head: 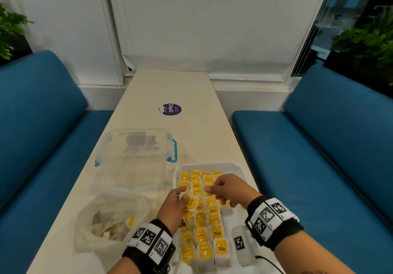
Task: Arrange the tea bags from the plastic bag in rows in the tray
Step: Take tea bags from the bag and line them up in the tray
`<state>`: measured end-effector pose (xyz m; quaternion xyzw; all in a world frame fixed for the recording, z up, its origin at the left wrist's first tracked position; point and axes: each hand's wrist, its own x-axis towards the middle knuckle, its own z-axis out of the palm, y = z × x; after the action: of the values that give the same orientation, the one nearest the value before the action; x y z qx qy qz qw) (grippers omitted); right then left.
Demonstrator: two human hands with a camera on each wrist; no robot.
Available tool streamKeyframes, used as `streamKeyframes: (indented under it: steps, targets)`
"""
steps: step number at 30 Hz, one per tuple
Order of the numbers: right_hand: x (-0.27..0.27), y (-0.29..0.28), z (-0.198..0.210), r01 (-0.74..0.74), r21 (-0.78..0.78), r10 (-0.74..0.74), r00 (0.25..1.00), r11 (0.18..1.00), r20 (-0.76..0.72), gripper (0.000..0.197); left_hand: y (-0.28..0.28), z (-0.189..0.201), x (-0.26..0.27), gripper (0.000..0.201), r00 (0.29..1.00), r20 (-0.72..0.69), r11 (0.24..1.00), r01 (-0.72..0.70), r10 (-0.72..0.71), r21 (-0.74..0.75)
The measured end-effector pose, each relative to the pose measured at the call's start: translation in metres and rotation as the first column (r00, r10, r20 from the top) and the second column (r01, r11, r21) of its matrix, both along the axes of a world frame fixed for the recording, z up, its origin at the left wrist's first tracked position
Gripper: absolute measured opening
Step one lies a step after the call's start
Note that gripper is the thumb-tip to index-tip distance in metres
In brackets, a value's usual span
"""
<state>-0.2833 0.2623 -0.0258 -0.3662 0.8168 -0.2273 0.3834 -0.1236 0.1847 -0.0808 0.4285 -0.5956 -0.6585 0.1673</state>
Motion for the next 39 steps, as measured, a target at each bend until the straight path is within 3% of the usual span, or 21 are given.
streamKeyframes:
  steps: [4, 14, 23, 28, 34, 39]
  targets:
    - [0.028, 0.007, 0.005, -0.090, -0.057, 0.096, 0.988, 0.994, 0.120, 0.030, 0.006, 0.011, -0.005, 0.026, 1.000, -0.016, 0.997, 0.010, -0.011, -0.080]
    - [0.030, 0.018, 0.007, 0.172, -0.265, -0.127, 0.976, 0.949, 0.179, 0.019, 0.022, 0.007, 0.001, 0.010, 0.990, -0.072, 0.991, 0.117, -0.121, -0.060]
    - [0.033, 0.027, 0.011, 0.114, -0.282, -0.040, 0.966, 0.952, 0.257, 0.018, 0.026, 0.006, -0.001, 0.007, 0.985, -0.101, 0.990, 0.136, -0.140, -0.048]
    - [0.022, 0.033, 0.016, 0.111, -0.302, -0.054, 0.980, 0.947, 0.192, 0.012, 0.027, 0.004, 0.002, 0.011, 0.990, -0.093, 0.994, 0.106, -0.106, -0.013]
    - [0.000, 0.034, 0.016, 0.177, -0.313, -0.174, 0.984, 0.933, 0.038, 0.019, 0.024, 0.000, 0.010, 0.017, 0.996, -0.068, 0.998, 0.064, -0.063, 0.007]
    - [-0.014, 0.026, -0.006, 0.199, -0.151, -0.223, 0.961, 0.968, -0.162, 0.026, 0.025, 0.001, 0.013, 0.014, 0.995, -0.075, 0.998, 0.065, -0.063, 0.024]
